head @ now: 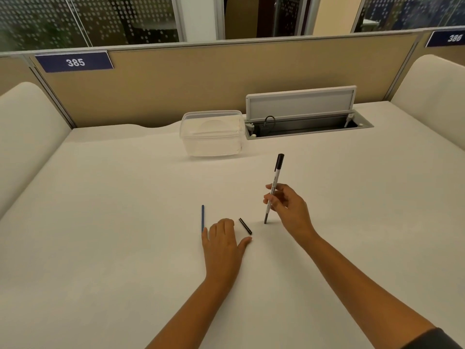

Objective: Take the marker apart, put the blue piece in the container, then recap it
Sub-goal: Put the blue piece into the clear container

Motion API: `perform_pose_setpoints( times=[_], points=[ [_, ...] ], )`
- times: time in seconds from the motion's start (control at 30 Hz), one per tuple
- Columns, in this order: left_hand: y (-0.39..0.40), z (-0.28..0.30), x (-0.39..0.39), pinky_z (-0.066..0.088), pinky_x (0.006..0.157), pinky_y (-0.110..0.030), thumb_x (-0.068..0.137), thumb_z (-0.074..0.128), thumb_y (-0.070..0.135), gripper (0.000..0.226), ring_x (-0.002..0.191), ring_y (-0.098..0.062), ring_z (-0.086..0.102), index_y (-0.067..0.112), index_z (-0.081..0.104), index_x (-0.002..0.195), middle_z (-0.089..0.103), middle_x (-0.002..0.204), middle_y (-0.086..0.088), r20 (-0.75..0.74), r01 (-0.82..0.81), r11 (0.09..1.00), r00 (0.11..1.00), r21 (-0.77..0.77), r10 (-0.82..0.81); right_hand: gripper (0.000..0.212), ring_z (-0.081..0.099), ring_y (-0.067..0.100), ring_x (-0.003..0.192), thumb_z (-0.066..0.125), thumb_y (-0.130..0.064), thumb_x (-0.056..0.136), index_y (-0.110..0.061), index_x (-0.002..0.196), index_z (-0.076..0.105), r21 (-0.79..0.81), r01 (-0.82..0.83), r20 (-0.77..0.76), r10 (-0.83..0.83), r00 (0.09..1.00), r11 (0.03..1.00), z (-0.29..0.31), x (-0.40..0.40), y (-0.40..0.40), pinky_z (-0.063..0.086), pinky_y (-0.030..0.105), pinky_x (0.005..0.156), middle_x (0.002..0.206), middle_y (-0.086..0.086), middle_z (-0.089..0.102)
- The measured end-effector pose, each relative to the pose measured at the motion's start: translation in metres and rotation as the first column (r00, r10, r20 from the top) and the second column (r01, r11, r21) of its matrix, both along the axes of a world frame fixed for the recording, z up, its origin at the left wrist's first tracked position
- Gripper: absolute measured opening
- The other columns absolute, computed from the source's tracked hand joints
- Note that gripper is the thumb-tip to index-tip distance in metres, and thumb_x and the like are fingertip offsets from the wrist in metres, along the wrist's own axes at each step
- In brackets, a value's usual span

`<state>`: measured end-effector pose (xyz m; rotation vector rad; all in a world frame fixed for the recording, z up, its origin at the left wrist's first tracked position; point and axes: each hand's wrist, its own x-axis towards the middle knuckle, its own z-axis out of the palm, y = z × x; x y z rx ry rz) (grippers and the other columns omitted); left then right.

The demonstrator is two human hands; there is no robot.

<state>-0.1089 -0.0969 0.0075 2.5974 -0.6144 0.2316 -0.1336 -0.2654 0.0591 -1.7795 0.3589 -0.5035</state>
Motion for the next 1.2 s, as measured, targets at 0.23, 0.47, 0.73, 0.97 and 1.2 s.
perform_pose_setpoints(
  times=[0.23,0.47,0.73,0.97,1.2],
  points=[
    [0.001,-0.009,0.006,0.013,0.115,-0.041,0.088,0.040,0.057,0.066,0.136,-0.018,0.029,0.018,0.030,0.141,0.037,0.146,-0.001,-0.107,0.072,0.997,0.992,0.000,-0.072,0.019,0.068,0.018,0.088,0.059,-0.016,0.089,-0.026,0.105,0.059,-0.011,0.013,0.049,-0.013,0.999,1.000,0.033,0.016,-0.008,0.053,0.043,0.090,0.088,-0.004,0.068],
    [0.001,-0.010,0.007,0.007,0.114,-0.043,0.089,0.030,0.061,0.065,0.141,-0.018,0.015,0.033,0.016,0.145,0.023,0.153,0.002,-0.103,0.133,0.987,0.987,0.085,-0.124,0.028,0.067,0.015,0.086,0.053,-0.012,0.092,-0.010,0.120,0.055,0.088,0.133,0.131,-0.144,0.981,0.987,0.069,0.033,-0.025,0.056,0.022,0.078,0.096,0.007,0.065],
    [0.001,-0.013,0.009,0.004,0.114,-0.044,0.090,0.026,0.061,0.065,0.142,-0.019,0.012,0.032,0.011,0.146,0.021,0.154,0.003,-0.099,0.136,0.983,0.987,0.128,-0.123,0.029,0.068,0.024,0.072,0.062,-0.013,0.086,-0.002,0.113,0.061,-0.205,0.192,-0.291,-0.247,0.924,0.960,0.028,0.021,-0.062,0.058,0.037,0.071,0.091,0.014,0.067],
    [0.001,-0.015,0.009,0.005,0.114,-0.045,0.091,0.025,0.060,0.064,0.142,-0.018,0.013,0.031,0.014,0.146,0.023,0.153,0.004,-0.087,0.130,0.979,0.989,0.155,-0.118,0.042,0.064,0.025,0.091,0.066,-0.031,0.083,-0.011,0.119,0.058,-0.404,0.010,-0.602,-0.274,0.750,0.915,-0.012,-0.001,-0.063,0.049,0.030,0.076,0.110,0.010,0.066],
    [0.001,-0.016,0.010,0.004,0.114,-0.045,0.091,0.025,0.060,0.064,0.143,-0.018,0.010,0.029,0.013,0.146,0.021,0.154,0.004,-0.105,0.131,0.978,0.988,0.162,-0.115,0.060,0.043,0.024,0.123,0.067,-0.038,0.081,-0.026,0.134,0.042,-0.605,-0.204,-0.507,-0.175,0.844,0.769,-0.003,0.002,-0.046,0.041,0.035,0.094,0.135,0.004,0.046]
  ],
)
